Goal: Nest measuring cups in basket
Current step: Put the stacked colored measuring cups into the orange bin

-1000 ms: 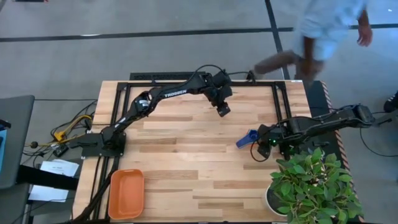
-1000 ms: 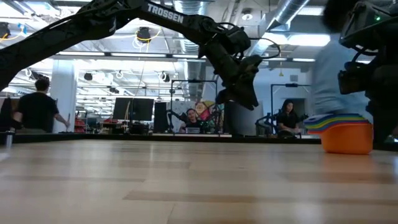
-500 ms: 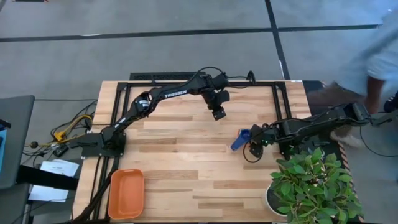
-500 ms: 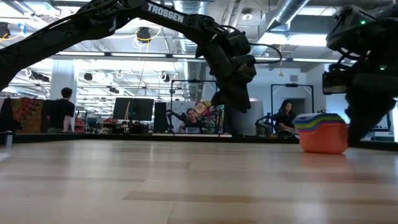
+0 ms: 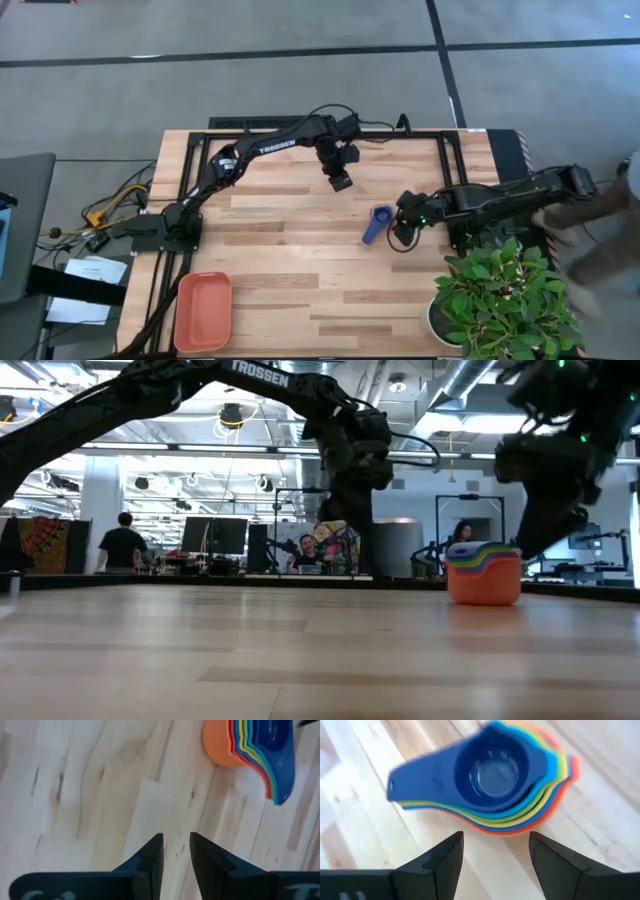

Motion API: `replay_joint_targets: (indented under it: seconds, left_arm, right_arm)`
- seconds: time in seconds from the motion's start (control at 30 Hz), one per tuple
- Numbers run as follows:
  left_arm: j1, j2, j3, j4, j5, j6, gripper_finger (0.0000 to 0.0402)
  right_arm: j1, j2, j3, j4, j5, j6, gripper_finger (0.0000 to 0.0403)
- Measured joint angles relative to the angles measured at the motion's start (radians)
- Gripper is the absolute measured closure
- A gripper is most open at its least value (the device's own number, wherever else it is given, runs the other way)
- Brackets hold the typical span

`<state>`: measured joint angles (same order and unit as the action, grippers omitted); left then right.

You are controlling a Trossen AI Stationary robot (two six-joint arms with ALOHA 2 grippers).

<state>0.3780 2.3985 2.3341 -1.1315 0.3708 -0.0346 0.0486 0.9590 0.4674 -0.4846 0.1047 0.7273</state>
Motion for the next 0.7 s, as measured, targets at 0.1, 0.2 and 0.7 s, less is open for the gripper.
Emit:
replay_joint_targets:
  seconds: [0.1,0.2,0.7]
  left_arm:
    - [-0.025,-0.006,-0.001,-0.018,-0.017,-0.011,0.032]
    - [-0.067,-0.035,-0.001,-0.013,-0.033,-0.013,0.032]
    - [-0.249,-0.316,-0.477,0.299,-0.184,-0.246,0.032]
  right_arm:
    - [0.0,-0.008,0.039,-0.034,0.009,-0.006,0.0154]
    - [0.0,-0.015,0.064,-0.045,0.019,-0.021,0.0154]
    - [0.074,-0.143,0.11,-0.064,0.028,0.025,0.0164]
